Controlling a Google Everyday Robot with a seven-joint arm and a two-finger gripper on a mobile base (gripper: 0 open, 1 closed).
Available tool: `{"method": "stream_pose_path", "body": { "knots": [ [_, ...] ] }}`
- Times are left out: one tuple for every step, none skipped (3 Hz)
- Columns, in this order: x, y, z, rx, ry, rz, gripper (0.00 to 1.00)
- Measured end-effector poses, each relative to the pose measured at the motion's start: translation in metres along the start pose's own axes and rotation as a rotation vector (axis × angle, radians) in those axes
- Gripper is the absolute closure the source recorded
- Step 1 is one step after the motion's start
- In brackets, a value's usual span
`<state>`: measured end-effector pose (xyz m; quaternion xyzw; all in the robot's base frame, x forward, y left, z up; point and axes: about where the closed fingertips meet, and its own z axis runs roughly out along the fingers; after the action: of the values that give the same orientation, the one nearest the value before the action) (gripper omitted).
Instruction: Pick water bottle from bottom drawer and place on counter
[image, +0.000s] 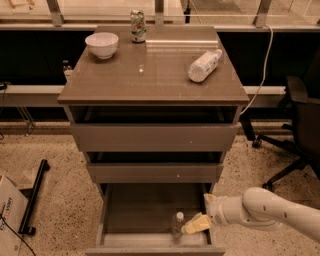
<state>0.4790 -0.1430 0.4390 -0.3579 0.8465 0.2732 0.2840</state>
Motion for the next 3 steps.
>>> {"method": "stream_pose_path", "body": {
  "knots": [
    [0.001, -0.001, 0.003, 0.003, -0.004, 0.003, 0.00],
    [0.006, -0.004, 0.019, 0.024, -0.025, 0.022, 0.00],
    [0.009, -0.023, 0.042, 0.066, -0.116, 0.040, 0.00]
  ]
}}
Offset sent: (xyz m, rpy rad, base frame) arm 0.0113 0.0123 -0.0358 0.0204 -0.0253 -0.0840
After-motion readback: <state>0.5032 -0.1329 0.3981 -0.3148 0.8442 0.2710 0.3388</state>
